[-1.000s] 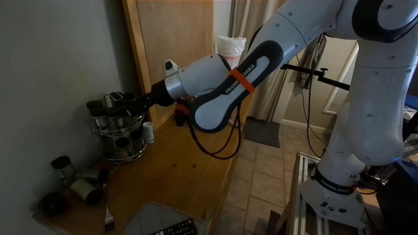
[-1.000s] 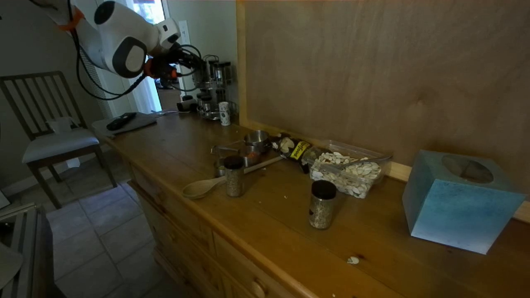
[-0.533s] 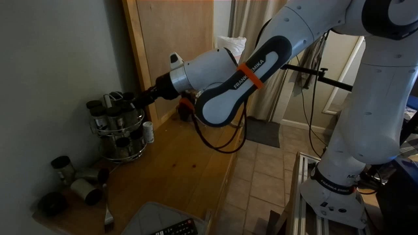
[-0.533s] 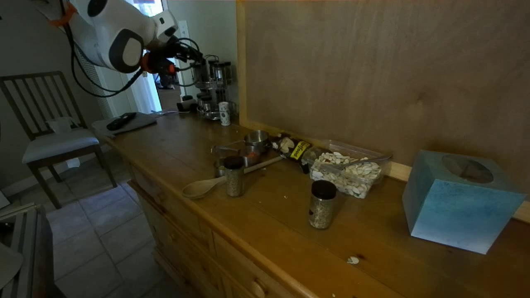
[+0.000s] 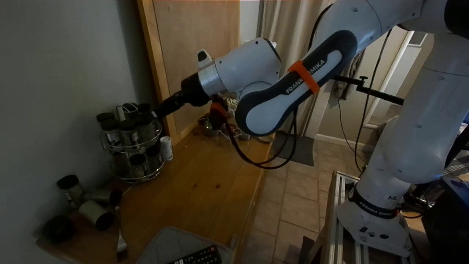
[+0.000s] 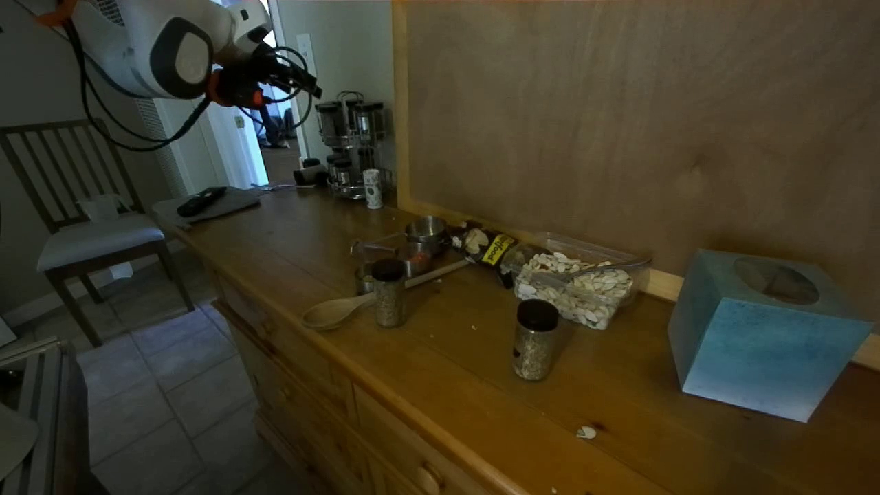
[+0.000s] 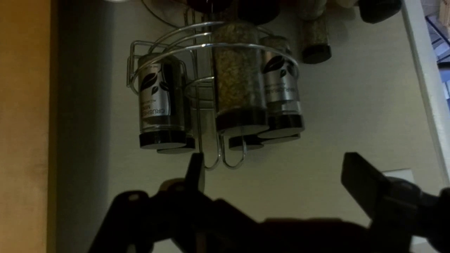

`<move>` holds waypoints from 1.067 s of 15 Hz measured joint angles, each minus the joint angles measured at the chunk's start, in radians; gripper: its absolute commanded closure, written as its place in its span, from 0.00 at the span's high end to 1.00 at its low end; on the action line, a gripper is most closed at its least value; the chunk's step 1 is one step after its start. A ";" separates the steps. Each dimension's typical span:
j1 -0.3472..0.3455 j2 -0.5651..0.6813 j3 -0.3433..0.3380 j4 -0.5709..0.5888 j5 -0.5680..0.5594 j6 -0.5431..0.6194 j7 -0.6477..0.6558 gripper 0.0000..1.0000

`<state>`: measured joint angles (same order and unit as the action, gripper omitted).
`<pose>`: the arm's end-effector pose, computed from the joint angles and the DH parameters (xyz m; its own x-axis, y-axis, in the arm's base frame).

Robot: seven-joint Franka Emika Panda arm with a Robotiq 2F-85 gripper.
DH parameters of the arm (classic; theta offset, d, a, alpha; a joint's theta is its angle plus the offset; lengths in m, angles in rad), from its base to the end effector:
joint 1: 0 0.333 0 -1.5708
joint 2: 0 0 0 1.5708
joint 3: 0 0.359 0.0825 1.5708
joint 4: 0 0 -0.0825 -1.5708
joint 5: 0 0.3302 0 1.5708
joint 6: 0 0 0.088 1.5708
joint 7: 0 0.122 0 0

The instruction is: Put the spice bottle on the rack

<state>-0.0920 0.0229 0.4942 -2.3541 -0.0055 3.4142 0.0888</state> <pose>0.4865 0.2054 0.5240 0.5007 0.1121 0.8583 0.3520 -0.9323 -0.0835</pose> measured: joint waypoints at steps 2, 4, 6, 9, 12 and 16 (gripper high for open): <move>0.005 -0.050 0.010 -0.015 -0.001 -0.062 0.040 1.00; 0.051 -0.111 -0.026 -0.034 0.018 -0.141 0.055 1.00; 0.085 -0.181 -0.053 -0.054 0.035 -0.240 0.072 1.00; 0.183 -0.294 -0.126 -0.082 0.114 -0.397 0.046 1.00; 0.275 -0.416 -0.205 -0.109 0.181 -0.543 -0.009 1.00; 0.378 -0.559 -0.313 -0.144 0.187 -0.723 -0.051 1.00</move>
<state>0.2864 -0.5361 0.1811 -2.4986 0.1811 2.6911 0.0375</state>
